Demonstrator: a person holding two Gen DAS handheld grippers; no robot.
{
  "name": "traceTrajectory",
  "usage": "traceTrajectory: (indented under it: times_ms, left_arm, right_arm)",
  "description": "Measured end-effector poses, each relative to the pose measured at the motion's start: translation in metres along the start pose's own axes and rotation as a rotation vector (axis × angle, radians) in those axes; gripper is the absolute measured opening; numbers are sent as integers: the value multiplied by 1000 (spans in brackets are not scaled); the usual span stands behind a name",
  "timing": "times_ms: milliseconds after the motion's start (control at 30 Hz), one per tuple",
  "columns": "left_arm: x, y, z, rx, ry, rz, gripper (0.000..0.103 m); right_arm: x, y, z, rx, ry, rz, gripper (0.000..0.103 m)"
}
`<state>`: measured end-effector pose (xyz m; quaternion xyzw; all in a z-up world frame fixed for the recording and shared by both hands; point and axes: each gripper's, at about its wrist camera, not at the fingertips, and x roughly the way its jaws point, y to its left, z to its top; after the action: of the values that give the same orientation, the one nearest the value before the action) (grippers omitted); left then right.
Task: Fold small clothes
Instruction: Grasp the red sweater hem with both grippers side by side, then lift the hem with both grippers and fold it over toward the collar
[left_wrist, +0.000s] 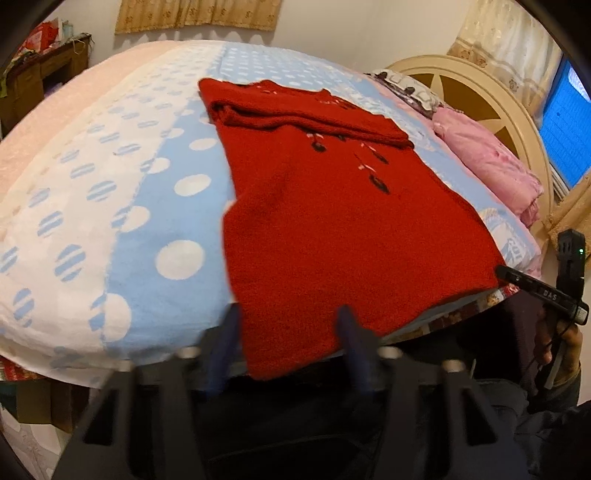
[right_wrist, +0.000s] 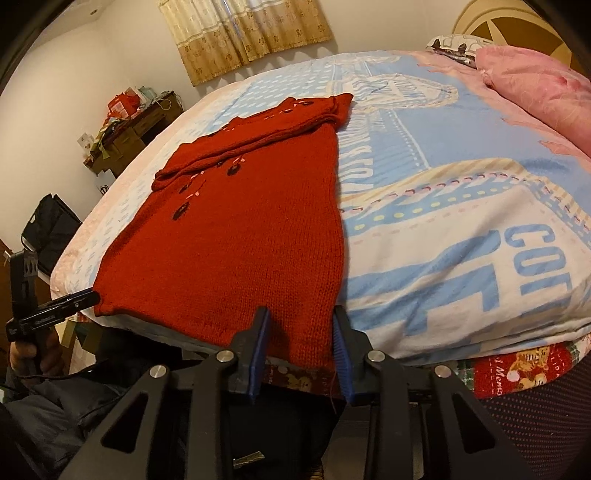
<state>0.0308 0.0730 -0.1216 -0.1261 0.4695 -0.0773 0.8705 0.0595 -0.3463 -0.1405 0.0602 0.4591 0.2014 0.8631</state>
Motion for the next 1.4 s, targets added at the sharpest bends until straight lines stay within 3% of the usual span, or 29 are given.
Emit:
traceTrajectory:
  times_ms: [67,333,633,800,1067,1400]
  left_arm:
    - [-3,0,1,-5,8,-24,8]
    - [6,11,-1,-71,36,-133,9]
    - [-40,24,23,-103,-172,-286,8]
    - [-49,24,50,-108,-243,-349,8]
    - [-40,27,101,-113,-273,-352,8]
    - [-22,50,172,-143,-293,-329,7]
  right_arm:
    - [0,-5,0,3,-2,-1,19]
    - [-5,-25,2,123,-38,142,7]
    - [-45,-28,21,164,-222,269,6]
    - [-57,-21,49,147,-283,245,6]
    - [-59,-10,111,128,-352,233,6]
    - [-23,-1,203,133,-361,206,6]
